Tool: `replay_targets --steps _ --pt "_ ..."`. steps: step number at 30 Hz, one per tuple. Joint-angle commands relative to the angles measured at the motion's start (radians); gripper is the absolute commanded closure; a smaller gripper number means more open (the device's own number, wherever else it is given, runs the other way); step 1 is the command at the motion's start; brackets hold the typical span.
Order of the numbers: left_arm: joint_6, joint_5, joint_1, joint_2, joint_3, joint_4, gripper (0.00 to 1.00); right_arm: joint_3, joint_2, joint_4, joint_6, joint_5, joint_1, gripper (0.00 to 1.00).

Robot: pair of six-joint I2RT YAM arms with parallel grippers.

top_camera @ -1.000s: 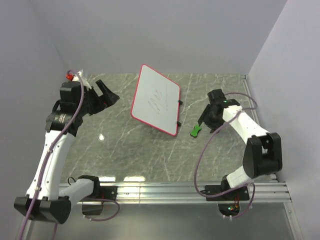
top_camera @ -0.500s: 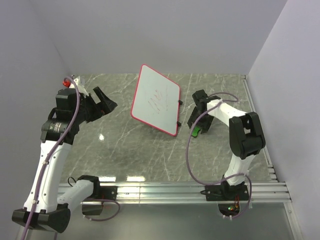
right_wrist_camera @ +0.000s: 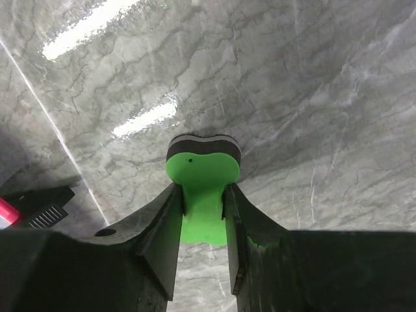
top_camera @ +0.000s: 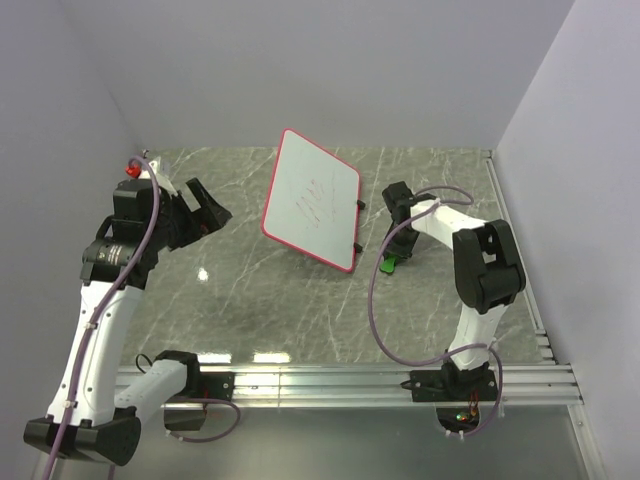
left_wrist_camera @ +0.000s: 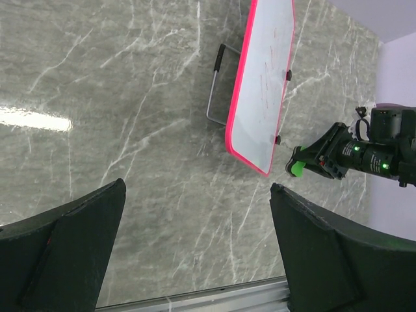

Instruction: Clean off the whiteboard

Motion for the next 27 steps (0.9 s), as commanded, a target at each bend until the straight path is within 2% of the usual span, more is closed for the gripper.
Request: replay_targets --steps 1,7,13,20,24,27 --pt "0.017 -0.016 0.001 0.004 0.046 0.004 0.01 -0.038 0.004 0.026 -0.010 0.052 -0.001 0.83" --pt "0.035 -0.007 0.001 0.059 0.068 0.035 0.01 -0.061 -0.029 0.020 -0.038 0.041 -0.001 1.00" --pt "0.067 0.028 0.001 0.206 0.143 0.112 0.01 0.079 -0.131 -0.049 -0.056 -0.012 -0.001 1.00" --pt "0.091 0.094 0.001 0.432 0.241 0.238 0.01 0.380 -0.171 -0.189 -0.078 -0.089 -0.004 1.00" --pt "0.074 0.175 0.000 0.612 0.315 0.319 0.02 0.448 -0.167 -0.180 -0.081 -0.233 -0.004 1.00" --pt "0.063 0.230 -0.005 0.741 0.385 0.359 0.07 0.442 -0.173 -0.146 -0.073 -0.304 -0.003 1.00"
